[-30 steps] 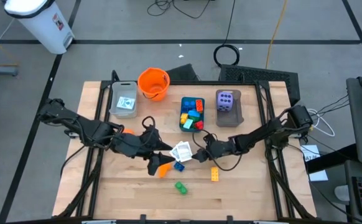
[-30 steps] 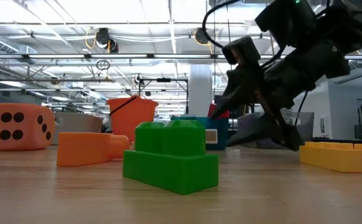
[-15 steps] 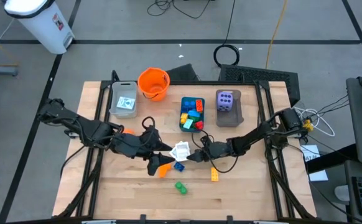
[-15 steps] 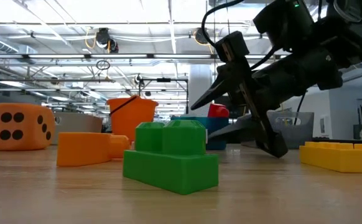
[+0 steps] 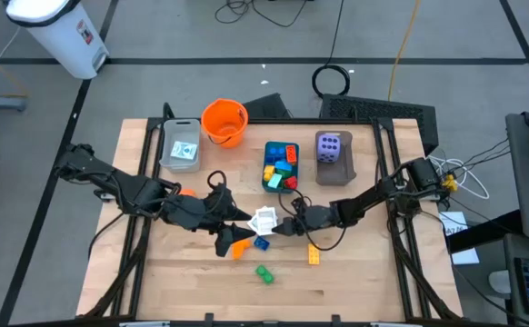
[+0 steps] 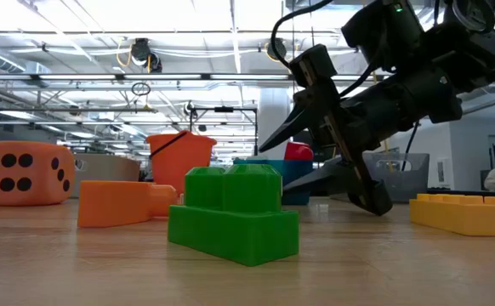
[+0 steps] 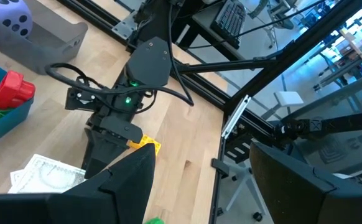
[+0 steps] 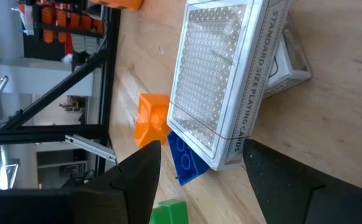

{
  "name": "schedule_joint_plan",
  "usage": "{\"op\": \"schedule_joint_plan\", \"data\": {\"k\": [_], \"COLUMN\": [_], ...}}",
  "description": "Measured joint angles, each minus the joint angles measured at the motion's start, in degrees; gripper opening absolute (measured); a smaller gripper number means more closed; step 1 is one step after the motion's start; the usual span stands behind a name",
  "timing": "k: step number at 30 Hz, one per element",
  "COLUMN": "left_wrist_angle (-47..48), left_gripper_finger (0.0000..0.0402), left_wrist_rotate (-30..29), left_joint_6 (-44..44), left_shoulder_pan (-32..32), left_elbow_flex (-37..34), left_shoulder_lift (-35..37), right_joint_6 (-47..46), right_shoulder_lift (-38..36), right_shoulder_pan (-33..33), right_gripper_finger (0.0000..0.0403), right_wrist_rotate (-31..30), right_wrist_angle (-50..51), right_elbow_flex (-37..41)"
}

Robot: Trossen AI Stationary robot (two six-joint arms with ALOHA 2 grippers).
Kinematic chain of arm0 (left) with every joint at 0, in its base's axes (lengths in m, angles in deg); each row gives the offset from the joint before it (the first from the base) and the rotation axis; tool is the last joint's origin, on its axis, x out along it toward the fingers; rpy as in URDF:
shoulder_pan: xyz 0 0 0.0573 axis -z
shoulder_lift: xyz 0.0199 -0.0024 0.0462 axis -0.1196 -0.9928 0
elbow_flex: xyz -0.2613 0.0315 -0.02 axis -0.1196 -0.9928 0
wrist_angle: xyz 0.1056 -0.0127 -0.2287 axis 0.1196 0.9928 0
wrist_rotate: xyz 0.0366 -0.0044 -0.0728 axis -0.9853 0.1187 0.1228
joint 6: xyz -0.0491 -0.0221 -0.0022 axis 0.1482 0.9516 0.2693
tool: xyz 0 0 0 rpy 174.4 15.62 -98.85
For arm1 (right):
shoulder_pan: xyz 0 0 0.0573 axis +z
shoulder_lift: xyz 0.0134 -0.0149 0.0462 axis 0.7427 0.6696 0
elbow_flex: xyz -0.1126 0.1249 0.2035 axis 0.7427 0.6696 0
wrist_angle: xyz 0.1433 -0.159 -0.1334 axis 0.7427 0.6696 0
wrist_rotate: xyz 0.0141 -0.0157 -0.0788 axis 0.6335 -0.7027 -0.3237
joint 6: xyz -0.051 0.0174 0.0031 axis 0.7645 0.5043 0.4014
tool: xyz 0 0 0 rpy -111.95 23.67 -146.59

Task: Pick & Place Toys
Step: Put the brown deck of cards into the gray bin

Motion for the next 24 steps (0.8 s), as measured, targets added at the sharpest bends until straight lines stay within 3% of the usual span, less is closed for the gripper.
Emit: {"op": "schedule_joint_plan", "data": {"k": [11,24], "left_wrist_angle": [-0.02,-0.02], "left_gripper_finger": [0.0271,0.0271], "left_wrist_rotate": [0.00,-0.22], "left_joint_6": [0.11,0.04], "left_shoulder_pan": [-0.07,-1.33], "left_elbow_flex": [0.00,0.00], "left_shoulder_lift": [0.00,0.00], "right_joint_6": [-2.97,-0.70], "right_shoulder_lift": [0.11,0.15], "right_shoulder_pan": [0.00,-1.75], "right_gripper_finger": [0.0221,0.0221], "right_wrist_rotate": [-0.18,0.15], "right_wrist_angle": [4.38,12.49], "right_elbow_flex": [-0.39,-6.12]}}
